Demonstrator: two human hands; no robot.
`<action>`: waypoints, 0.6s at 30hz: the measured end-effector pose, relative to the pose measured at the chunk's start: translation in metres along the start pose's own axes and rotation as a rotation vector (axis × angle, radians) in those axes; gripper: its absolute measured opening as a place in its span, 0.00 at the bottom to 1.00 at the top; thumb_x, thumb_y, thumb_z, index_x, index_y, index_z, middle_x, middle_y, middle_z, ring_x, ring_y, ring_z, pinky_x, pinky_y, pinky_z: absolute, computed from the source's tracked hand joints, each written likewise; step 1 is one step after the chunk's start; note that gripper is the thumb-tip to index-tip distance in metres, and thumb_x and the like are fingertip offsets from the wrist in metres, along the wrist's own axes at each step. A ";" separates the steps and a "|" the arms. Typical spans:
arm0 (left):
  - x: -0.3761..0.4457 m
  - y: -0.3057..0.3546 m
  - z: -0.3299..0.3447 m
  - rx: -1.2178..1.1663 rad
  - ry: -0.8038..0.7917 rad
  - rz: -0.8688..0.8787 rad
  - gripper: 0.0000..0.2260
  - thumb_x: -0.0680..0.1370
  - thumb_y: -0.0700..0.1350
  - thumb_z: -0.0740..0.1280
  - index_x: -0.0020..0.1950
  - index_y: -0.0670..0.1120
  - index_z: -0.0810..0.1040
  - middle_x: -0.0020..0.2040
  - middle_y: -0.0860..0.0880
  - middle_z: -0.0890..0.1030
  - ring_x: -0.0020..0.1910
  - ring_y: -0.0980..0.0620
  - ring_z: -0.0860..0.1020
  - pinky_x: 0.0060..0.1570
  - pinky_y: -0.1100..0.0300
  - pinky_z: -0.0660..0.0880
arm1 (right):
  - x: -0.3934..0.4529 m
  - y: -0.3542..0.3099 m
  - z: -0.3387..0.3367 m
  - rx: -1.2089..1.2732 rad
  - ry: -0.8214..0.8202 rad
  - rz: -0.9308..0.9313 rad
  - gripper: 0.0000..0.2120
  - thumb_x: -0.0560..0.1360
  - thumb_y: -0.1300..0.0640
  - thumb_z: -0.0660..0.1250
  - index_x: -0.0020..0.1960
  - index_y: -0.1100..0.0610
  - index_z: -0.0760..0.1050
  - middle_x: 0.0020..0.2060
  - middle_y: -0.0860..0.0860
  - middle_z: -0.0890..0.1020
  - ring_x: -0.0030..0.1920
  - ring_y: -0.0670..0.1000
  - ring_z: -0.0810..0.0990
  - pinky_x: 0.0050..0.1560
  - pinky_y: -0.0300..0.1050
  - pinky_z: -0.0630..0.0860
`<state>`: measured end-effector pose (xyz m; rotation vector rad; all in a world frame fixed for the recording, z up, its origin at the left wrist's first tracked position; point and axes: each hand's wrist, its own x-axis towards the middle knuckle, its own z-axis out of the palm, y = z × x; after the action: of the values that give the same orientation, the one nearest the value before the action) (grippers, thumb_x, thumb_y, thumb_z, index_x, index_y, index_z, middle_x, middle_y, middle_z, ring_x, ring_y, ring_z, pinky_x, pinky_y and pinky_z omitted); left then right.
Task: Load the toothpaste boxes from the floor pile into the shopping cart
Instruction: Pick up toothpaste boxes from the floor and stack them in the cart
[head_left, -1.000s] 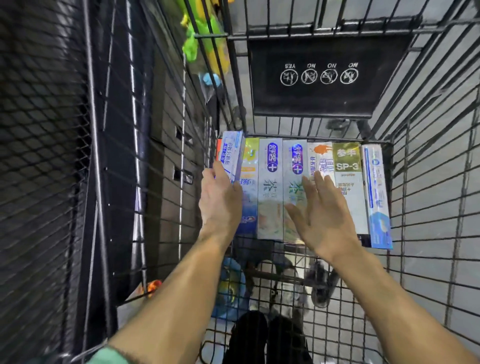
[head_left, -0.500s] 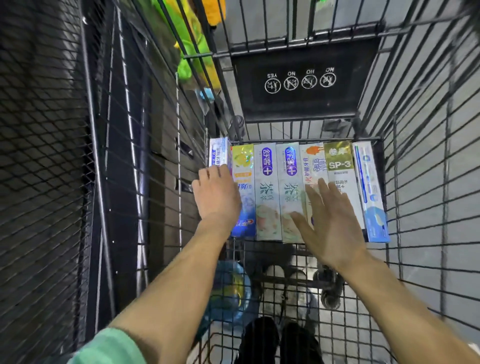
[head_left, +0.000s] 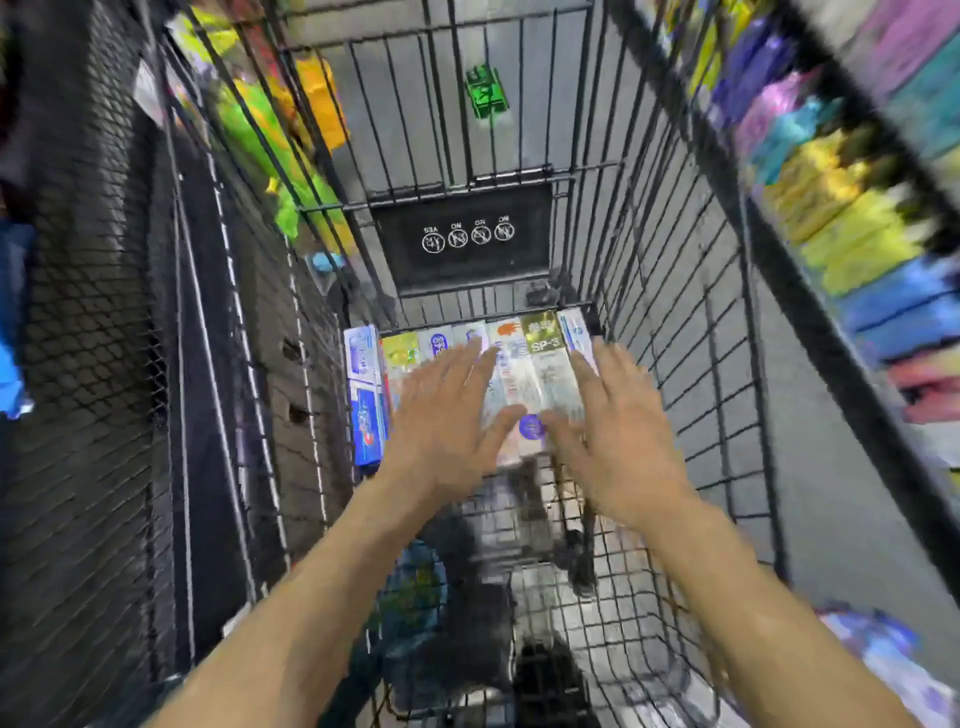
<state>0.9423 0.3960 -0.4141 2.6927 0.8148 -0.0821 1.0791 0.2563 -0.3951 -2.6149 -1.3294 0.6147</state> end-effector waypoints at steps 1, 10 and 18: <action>-0.007 0.012 -0.016 0.009 0.046 0.068 0.36 0.80 0.66 0.45 0.80 0.45 0.63 0.80 0.45 0.63 0.79 0.43 0.61 0.77 0.42 0.58 | -0.017 0.002 -0.015 0.008 0.046 0.010 0.40 0.78 0.34 0.41 0.81 0.59 0.57 0.81 0.58 0.55 0.81 0.59 0.50 0.80 0.58 0.49; -0.082 0.130 -0.101 0.103 0.179 0.492 0.32 0.80 0.63 0.52 0.76 0.42 0.71 0.74 0.41 0.73 0.72 0.39 0.72 0.70 0.42 0.67 | -0.215 0.021 -0.100 -0.130 0.232 0.262 0.40 0.78 0.33 0.42 0.81 0.57 0.58 0.81 0.59 0.55 0.81 0.60 0.52 0.79 0.58 0.45; -0.168 0.246 -0.030 0.065 0.042 0.841 0.33 0.80 0.62 0.53 0.75 0.40 0.71 0.76 0.40 0.70 0.74 0.39 0.70 0.72 0.40 0.66 | -0.406 0.084 -0.037 -0.040 0.356 0.645 0.37 0.77 0.37 0.52 0.74 0.62 0.69 0.74 0.65 0.69 0.73 0.67 0.69 0.74 0.66 0.64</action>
<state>0.9361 0.1237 -0.2895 2.8652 -0.3564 0.1465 0.9434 -0.1165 -0.2682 -2.9860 -0.3929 0.1621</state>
